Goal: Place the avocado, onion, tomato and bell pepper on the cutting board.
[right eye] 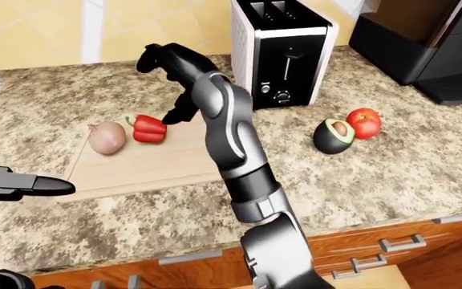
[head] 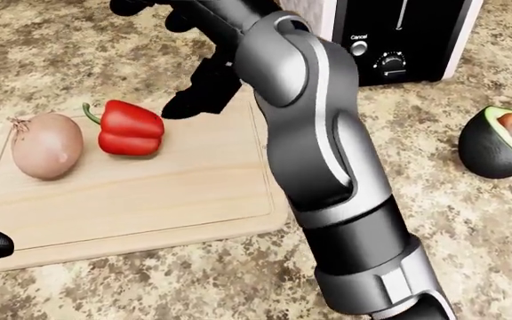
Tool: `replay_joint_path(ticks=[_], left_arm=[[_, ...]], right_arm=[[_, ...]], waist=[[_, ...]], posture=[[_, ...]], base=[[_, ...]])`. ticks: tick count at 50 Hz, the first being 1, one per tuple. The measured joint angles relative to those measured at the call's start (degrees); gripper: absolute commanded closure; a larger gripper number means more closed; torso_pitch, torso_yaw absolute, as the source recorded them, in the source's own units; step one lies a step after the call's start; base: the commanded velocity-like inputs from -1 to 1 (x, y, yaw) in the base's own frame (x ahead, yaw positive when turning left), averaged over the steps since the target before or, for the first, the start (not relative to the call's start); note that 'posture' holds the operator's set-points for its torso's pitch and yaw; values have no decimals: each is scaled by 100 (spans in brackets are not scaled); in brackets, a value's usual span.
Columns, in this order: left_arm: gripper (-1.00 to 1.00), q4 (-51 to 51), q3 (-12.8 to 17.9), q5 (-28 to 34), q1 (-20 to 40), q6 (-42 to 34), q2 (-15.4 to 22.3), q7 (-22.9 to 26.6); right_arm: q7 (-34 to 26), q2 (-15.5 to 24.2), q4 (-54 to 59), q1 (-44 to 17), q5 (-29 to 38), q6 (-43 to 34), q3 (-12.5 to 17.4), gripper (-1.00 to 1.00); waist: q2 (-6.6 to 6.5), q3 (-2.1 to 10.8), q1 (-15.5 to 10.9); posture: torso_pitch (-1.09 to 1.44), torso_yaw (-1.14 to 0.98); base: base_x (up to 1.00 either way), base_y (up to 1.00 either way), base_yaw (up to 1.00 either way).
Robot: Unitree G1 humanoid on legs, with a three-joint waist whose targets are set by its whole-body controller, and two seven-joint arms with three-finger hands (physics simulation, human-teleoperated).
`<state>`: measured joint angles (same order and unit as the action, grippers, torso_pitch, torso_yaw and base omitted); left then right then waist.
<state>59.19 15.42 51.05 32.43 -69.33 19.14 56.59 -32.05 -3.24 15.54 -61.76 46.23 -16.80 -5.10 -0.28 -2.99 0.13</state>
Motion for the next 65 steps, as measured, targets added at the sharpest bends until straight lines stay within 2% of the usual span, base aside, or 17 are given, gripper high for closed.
replay_joint_path(ticks=[6, 7, 9, 17, 25, 32, 42, 46, 53, 59, 65], left_arm=[[-100, 21, 24, -246, 7, -147, 106, -199], [-100, 15, 29, -279, 2, -163, 102, -229], [-100, 13, 52, -336, 3, -183, 89, -272], [-100, 13, 217, -345, -1, -150, 33, -255], [-100, 7, 176, -287, 3, -122, -37, -240], [-100, 7, 326, -238, 66, -134, -52, -161], [-100, 1, 509, -71, 163, -101, -162, 53], [-100, 8, 595, -22, 272, -139, -196, 94], [-100, 29, 769, -64, 460, -232, -71, 82], [-100, 27, 745, -145, 434, -212, -69, 21], [-100, 23, 781, -201, 346, -127, -143, -33]], right_arm=[[-403, 67, -1120, 281, 138, -486, -34, -55], [-491, 72, -1356, 333, 185, -574, -46, -63], [-763, 71, -1989, 462, 324, -845, -72, -65], [-1850, 222, -4037, 851, 1110, -1817, -51, -99], [-2880, 690, -4822, 938, 1572, -1950, 260, -100], [-2999, 1507, -4914, 1215, 1115, -1521, 802, -100], [-3277, 2623, -5382, 1644, 527, -1398, 1458, -100], [-3227, 2960, -5312, 1944, 152, -1222, 1679, -100], [-2847, 3518, -4957, 2418, -853, -934, 2257, -100], [-2581, 4019, -4535, 2646, -1550, -161, 2404, -100], [-2412, 4302, -3998, 2842, -1718, 638, 2565, -100]], waist=[[-19, -14, 4], [-17, -15, 0], [-10, -24, -8], [20, -30, -8], [-1, -48, 17], [18, -44, 18], [71, -48, 16], [96, -45, 23], [111, -49, 18], [125, -47, 32], [174, -42, 33]], posture=[[0, 0], [0, 0], [0, 0], [0, 0], [0, 0], [0, 0], [0, 0], [0, 0], [0, 0], [0, 0], [0, 0]], base=[[0, 0, 0], [0, 0, 0], [0, 0, 0], [0, 0, 0], [0, 0, 0], [0, 0, 0], [0, 0, 0], [0, 0, 0], [0, 0, 0], [0, 0, 0], [0, 0, 0]])
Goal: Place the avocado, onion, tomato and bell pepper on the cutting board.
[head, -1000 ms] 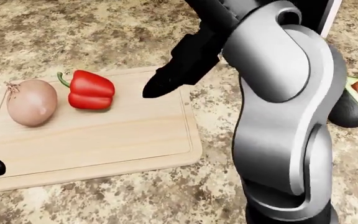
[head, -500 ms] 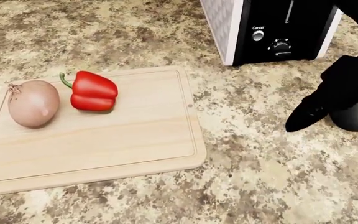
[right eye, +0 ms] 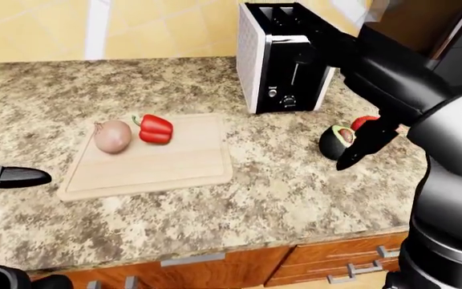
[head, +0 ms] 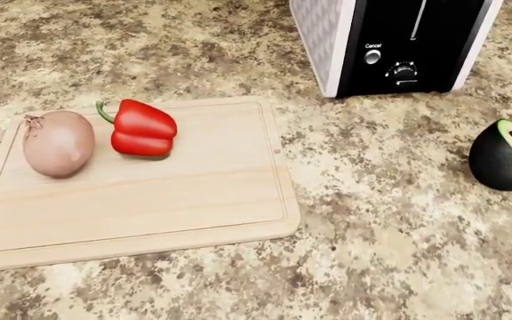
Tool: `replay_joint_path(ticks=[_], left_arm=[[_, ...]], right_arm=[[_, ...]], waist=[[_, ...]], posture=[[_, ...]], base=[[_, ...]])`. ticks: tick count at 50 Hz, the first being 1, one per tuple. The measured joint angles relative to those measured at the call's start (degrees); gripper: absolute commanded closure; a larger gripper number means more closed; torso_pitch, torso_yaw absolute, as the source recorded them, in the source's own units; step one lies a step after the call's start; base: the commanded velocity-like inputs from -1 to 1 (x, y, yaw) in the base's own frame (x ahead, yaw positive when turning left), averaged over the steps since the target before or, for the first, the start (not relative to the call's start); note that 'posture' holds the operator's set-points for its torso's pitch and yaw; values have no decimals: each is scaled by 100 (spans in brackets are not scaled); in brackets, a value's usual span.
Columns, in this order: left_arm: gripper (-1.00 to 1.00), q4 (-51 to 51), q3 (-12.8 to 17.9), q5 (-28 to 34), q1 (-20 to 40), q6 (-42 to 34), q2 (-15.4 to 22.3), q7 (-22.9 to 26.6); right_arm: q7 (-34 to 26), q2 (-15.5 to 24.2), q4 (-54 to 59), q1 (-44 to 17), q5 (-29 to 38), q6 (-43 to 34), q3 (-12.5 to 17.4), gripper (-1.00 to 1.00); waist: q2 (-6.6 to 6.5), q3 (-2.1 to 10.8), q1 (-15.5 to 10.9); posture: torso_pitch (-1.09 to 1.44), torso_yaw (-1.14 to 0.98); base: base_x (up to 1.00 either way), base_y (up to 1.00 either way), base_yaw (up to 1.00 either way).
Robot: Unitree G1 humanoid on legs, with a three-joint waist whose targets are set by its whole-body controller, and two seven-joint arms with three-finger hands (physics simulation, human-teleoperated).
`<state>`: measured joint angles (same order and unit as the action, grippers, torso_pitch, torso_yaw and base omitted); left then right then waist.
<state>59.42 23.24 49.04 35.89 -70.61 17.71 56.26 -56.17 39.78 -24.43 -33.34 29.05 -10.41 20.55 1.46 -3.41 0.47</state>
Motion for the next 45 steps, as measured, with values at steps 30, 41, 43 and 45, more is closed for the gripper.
replay_joint_path(ticks=[30, 41, 43, 45], left_arm=[[-100, -13, 65, -444, -202, 145, -19, -390], [-100, -20, 32, -432, -243, 191, -51, -409], [-100, -19, 21, -443, -227, 171, -20, -425], [-100, -15, 13, -452, -221, 158, -4, -446]], right_arm=[[95, 338, 1416, 140, 374, 1821, 43, -100], [135, 216, 1551, 385, 568, 2046, 104, -100], [173, 209, 1604, 426, 604, 2090, 116, -100], [215, 186, 1676, 441, 648, 2128, 106, -100]], waist=[[28, 23, -13], [29, 29, -16], [31, 32, -15], [30, 37, -11]], posture=[[0, 0], [0, 0], [0, 0], [0, 0]], base=[[0, 0, 0], [0, 0, 0], [0, 0, 0], [0, 0, 0]])
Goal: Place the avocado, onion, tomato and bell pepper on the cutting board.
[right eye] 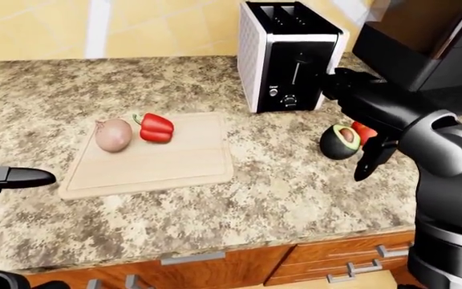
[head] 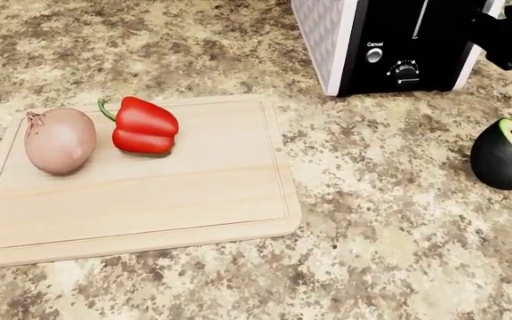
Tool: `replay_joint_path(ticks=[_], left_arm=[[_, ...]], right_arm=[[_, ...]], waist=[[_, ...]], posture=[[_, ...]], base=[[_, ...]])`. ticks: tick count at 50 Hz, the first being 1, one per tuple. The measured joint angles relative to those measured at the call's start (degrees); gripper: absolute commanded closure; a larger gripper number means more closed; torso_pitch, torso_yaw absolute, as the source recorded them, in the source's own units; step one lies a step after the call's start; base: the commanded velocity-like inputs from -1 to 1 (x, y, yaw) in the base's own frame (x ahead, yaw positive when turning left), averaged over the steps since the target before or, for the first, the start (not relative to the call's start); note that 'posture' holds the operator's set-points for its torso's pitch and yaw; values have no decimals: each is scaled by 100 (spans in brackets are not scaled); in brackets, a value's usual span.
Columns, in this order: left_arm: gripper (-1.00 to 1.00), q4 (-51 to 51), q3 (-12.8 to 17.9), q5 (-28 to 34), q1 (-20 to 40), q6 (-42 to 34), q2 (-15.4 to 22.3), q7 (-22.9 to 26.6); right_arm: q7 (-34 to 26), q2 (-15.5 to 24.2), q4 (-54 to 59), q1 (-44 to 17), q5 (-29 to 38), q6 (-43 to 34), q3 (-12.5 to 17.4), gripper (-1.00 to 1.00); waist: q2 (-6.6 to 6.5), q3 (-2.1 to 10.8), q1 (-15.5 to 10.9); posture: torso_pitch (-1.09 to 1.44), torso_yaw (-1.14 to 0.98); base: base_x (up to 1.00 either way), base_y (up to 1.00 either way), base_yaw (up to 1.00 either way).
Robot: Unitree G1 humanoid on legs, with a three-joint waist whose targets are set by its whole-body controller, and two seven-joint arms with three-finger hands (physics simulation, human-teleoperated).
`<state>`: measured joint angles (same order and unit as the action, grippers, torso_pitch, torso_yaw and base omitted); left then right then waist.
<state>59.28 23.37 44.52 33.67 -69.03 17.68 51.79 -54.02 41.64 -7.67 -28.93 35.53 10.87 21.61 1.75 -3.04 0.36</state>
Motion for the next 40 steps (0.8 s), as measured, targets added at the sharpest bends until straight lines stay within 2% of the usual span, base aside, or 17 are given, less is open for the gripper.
replay_joint_path(ticks=[9, 21, 27, 40], left_arm=[[-100, 5, -48, -165, -69, -19, 40, -161], [-100, -4, 93, -203, -157, 123, -63, -142], [-100, -4, 150, -167, -156, 176, -103, -65], [-100, -2, 105, -172, -101, 121, -19, -79]], right_arm=[[141, -105, 235, -68, 238, 151, -156, -100], [132, -192, 293, 40, 372, 286, -144, -100], [171, -242, 428, -4, 481, 356, -238, -100], [282, -176, 744, -174, 653, 480, -308, -100]], waist=[[-15, 6, 4], [-10, 8, -3], [-13, 9, 3], [-11, 13, -1]], posture=[[0, 0], [0, 0], [0, 0], [0, 0]], base=[[0, 0, 0], [0, 0, 0], [0, 0, 0], [0, 0, 0]])
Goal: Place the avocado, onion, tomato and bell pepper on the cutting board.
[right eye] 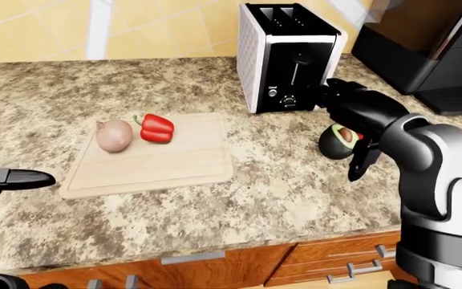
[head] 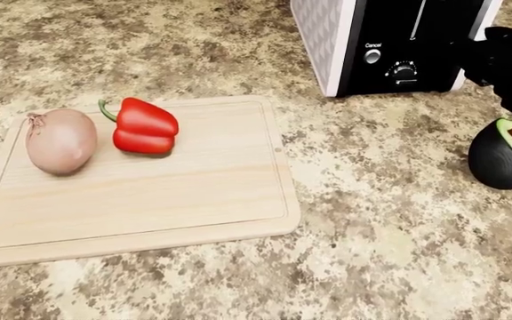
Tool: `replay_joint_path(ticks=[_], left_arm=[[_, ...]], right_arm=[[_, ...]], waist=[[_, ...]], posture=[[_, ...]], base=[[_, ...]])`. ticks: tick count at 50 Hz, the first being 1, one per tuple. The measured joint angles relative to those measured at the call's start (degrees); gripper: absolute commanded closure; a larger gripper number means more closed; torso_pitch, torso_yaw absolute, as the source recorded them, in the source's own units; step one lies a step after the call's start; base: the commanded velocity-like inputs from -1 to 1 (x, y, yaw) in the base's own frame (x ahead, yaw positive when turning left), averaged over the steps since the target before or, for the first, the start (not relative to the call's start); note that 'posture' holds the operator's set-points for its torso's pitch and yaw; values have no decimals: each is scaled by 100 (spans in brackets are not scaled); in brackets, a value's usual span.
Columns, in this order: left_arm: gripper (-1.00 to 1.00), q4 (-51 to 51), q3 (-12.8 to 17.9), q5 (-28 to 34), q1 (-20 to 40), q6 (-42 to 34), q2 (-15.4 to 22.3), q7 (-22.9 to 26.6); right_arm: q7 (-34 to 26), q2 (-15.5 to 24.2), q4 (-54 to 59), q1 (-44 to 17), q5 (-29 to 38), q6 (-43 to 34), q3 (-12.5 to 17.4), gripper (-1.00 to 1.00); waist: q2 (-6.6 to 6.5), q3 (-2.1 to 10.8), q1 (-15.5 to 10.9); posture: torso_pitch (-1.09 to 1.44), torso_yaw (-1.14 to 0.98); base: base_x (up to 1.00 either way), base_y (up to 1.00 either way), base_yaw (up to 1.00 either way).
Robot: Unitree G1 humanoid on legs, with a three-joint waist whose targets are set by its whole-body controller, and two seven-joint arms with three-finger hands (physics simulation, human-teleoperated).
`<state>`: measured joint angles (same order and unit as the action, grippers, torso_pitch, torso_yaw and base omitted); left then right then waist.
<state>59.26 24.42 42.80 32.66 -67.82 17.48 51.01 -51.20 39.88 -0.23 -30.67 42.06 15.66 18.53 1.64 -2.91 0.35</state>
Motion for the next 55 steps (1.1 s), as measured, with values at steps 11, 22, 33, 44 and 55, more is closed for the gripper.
replay_joint_path(ticks=[11, 22, 33, 44, 55], left_arm=[[-100, -3, -36, -85, -29, -47, 30, -97], [-100, -6, 80, -138, -94, 48, -28, -84], [-100, -6, 116, -51, -76, 97, -38, 11], [-100, 0, -7, 5, 22, -28, 95, 13], [-100, 6, 30, -24, -42, 8, 43, -26]], right_arm=[[214, 64, 511, -149, 172, 73, -87, -84], [349, 74, 720, -134, 261, 141, -111, -54], [407, 40, 814, -71, 349, 200, -130, -40], [405, 30, 823, -35, 354, 234, -121, -17], [454, -18, 789, 24, 403, 242, -94, 2]], waist=[[-3, 0, 4], [0, 7, -7], [-1, 6, -10], [-1, 8, -7], [1, 13, -6]], posture=[[0, 0], [0, 0], [0, 0], [0, 0], [0, 0]], base=[[0, 0, 0], [0, 0, 0], [0, 0, 0], [0, 0, 0], [0, 0, 0]])
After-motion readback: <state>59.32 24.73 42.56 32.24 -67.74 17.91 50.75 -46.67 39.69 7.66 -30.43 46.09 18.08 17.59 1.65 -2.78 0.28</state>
